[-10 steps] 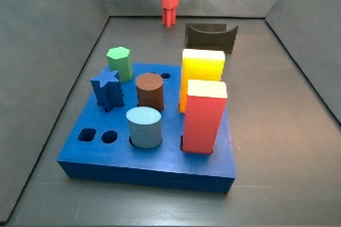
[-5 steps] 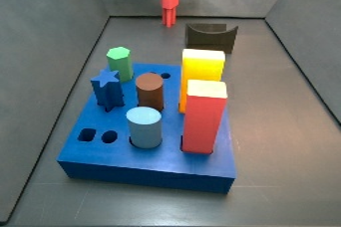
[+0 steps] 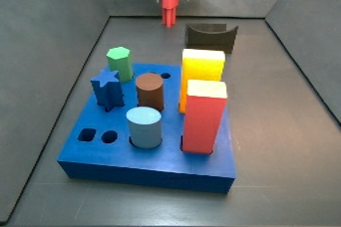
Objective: Pick up the 3 prong object. Move up. Move to above the board. Insert the 3 prong object.
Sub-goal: Pick up the 3 prong object.
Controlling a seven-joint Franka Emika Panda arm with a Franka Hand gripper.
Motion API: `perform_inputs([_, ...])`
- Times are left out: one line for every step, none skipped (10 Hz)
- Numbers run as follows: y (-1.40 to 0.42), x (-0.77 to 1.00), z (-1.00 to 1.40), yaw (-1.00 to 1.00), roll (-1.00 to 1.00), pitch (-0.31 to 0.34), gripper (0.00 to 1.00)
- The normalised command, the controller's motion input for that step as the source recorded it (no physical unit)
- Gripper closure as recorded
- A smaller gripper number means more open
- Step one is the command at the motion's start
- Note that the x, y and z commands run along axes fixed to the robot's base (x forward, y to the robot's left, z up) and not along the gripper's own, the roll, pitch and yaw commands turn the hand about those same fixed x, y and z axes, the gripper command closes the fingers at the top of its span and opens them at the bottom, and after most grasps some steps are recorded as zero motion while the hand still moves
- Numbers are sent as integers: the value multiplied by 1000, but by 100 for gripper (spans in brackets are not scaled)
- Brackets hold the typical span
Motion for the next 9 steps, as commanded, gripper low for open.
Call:
perform_inputs([-74, 0, -106, 197, -63, 0, 0])
perform_inputs([-109, 0, -109, 269, -19, -3, 0])
perform_inputs([-109, 0, -103, 309, -6, -7, 0])
perform_inputs([-26, 0, -106, 243, -41, -17, 0])
perform_inputs([0, 0, -29, 0, -23, -6, 0])
perform_inputs([40, 0, 0, 0, 0, 0, 0])
perform_inputs([0, 0, 0, 0, 0, 0, 0])
perform_inputs([0, 0, 0, 0, 0, 0, 100])
perform_inputs([0, 0, 0, 0, 0, 0, 100])
